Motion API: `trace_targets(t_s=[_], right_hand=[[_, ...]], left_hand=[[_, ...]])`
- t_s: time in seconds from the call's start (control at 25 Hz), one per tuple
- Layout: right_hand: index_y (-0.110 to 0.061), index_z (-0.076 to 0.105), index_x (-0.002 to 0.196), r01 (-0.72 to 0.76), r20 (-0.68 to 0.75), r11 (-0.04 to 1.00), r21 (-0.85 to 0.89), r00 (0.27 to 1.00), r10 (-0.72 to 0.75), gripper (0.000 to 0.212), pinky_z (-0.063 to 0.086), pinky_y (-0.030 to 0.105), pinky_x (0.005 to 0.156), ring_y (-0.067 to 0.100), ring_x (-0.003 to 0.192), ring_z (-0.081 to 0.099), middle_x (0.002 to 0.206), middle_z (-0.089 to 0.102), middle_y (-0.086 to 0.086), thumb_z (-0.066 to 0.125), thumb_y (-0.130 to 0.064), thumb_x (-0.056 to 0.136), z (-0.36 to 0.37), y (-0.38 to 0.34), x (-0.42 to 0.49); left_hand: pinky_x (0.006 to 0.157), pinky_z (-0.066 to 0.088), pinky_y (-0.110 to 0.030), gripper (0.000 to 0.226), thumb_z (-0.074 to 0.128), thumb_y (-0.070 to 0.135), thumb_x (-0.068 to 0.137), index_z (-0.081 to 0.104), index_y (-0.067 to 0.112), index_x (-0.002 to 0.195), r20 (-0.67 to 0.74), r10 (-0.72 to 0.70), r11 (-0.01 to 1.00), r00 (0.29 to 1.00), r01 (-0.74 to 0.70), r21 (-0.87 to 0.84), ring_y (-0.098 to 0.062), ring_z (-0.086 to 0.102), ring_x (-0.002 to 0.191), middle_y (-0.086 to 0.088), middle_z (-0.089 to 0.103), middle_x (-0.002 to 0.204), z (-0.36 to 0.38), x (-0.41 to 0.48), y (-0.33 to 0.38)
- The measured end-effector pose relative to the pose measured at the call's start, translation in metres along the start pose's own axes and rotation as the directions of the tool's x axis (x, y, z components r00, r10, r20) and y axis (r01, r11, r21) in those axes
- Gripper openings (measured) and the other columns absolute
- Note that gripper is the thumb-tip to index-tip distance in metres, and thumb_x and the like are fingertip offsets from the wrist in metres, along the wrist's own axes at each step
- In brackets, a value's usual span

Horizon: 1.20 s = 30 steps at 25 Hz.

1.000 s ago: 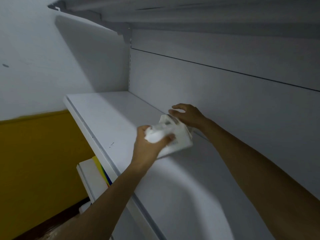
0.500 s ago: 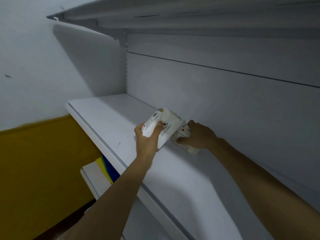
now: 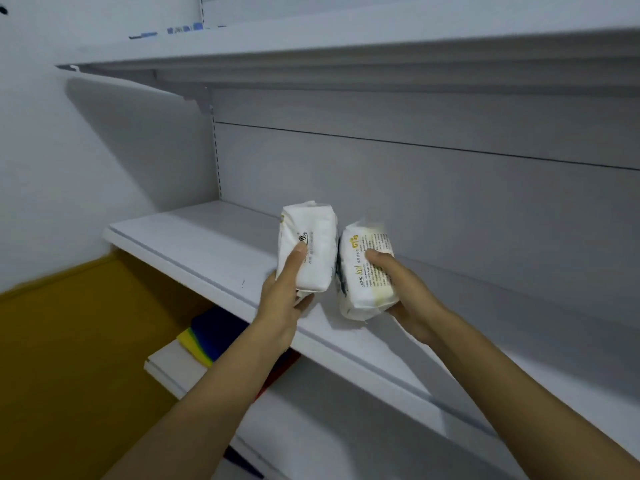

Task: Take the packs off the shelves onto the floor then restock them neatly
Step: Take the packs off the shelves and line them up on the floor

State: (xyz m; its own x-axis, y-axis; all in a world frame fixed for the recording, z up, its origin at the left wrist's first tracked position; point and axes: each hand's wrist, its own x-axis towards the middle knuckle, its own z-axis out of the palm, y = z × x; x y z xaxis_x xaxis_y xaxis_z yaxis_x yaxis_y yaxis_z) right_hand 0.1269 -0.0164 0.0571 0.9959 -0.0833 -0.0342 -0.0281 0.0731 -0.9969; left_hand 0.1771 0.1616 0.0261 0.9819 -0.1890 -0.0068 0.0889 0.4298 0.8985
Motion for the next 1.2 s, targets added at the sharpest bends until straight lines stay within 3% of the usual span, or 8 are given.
trace_targets(t_s=[0.24,0.4,0.56,0.64,0.76,0.88,1.0,1.2], right_hand=[[-0.018,0.058,0.118,0.148,-0.185,0.989,0.029,0.973,-0.140,0.035,0.054,0.034,0.077,0.017,0.097,0.069,0.107,0.072,0.000,0.063,-0.037,0.089,0.077,0.034,-0.091],[-0.015,0.052,0.114,0.055,-0.256,0.998,-0.031,0.965,-0.061,0.032,0.051,0.016,0.059,0.002,0.080,0.069,0.100,0.070,-0.005,0.061,-0.034,0.090,0.126,0.089,-0.149],[-0.018,0.065,0.101,-0.104,-0.175,0.981,-0.164,0.982,0.075,0.019,0.056,0.023,0.066,0.008,0.082,0.070,0.095,0.074,-0.004,0.060,-0.034,0.092,0.144,0.169,-0.191],[-0.022,0.063,0.102,-0.208,-0.140,0.951,-0.229,0.974,0.180,0.019,0.057,0.029,0.073,0.010,0.085,0.070,0.097,0.073,-0.005,0.062,-0.037,0.090,0.149,0.210,-0.201],[-0.023,0.050,0.115,-0.379,-0.156,0.885,-0.269,0.924,0.349,0.036,0.055,0.023,0.069,0.007,0.090,0.067,0.107,0.066,-0.005,0.066,-0.038,0.086,0.150,0.271,-0.210],[-0.018,0.050,0.115,-0.492,-0.153,0.794,-0.358,0.869,0.470,0.034,0.053,0.020,0.066,0.008,0.088,0.067,0.104,0.067,-0.002,0.064,-0.035,0.089,0.147,0.342,-0.220],[-0.019,0.052,0.107,-0.573,-0.135,0.688,-0.444,0.802,0.581,0.023,0.050,0.015,0.059,0.006,0.080,0.065,0.094,0.067,-0.001,0.063,-0.030,0.090,0.141,0.433,-0.233],[-0.018,0.052,0.099,-0.575,-0.062,0.500,-0.648,0.693,0.718,0.017,0.053,0.029,0.063,0.008,0.074,0.062,0.087,0.064,-0.004,0.063,-0.029,0.091,0.120,0.603,-0.258]], left_hand=[[0.080,0.056,-0.034,0.071,0.076,0.047,0.064,0.053,0.018,0.124,0.033,0.052,0.984,0.998,-0.057,0.167,-0.016,0.067,0.103,0.000,0.069,0.114,-0.075,-0.099,0.022],[0.072,0.054,-0.027,0.060,0.081,0.044,0.071,0.059,0.009,0.115,0.056,-0.120,0.940,0.991,0.095,0.326,-0.016,0.070,0.095,-0.003,0.072,0.106,-0.137,-0.158,-0.002],[0.071,0.057,-0.030,0.048,0.076,0.028,0.081,0.050,0.016,0.120,-0.035,-0.345,0.863,0.938,0.332,0.381,-0.016,0.067,0.096,-0.001,0.066,0.110,-0.204,-0.208,-0.059],[0.072,0.059,-0.032,0.050,0.075,0.025,0.082,0.048,0.020,0.124,-0.090,-0.448,0.811,0.889,0.447,0.379,-0.017,0.066,0.099,-0.002,0.064,0.116,-0.236,-0.227,-0.097],[0.073,0.059,-0.035,0.050,0.076,0.025,0.082,0.053,0.014,0.124,-0.206,-0.535,0.749,0.819,0.573,0.334,-0.020,0.067,0.101,-0.008,0.065,0.120,-0.272,-0.252,-0.153],[0.062,0.056,-0.022,0.010,0.069,0.011,0.086,0.066,0.012,0.096,-0.300,-0.590,0.682,0.749,0.662,0.312,-0.008,0.071,0.079,-0.002,0.075,0.096,-0.293,-0.280,-0.207],[0.062,0.056,-0.021,0.011,0.068,0.008,0.087,0.067,0.018,0.084,-0.371,-0.657,0.605,0.656,0.753,0.260,-0.010,0.072,0.078,0.013,0.073,0.071,-0.322,-0.306,-0.281],[0.073,0.053,-0.027,0.008,0.068,0.017,0.087,0.065,0.023,0.091,-0.515,-0.711,0.477,0.479,0.867,0.147,-0.016,0.069,0.090,0.008,0.070,0.089,-0.385,-0.361,-0.449]])
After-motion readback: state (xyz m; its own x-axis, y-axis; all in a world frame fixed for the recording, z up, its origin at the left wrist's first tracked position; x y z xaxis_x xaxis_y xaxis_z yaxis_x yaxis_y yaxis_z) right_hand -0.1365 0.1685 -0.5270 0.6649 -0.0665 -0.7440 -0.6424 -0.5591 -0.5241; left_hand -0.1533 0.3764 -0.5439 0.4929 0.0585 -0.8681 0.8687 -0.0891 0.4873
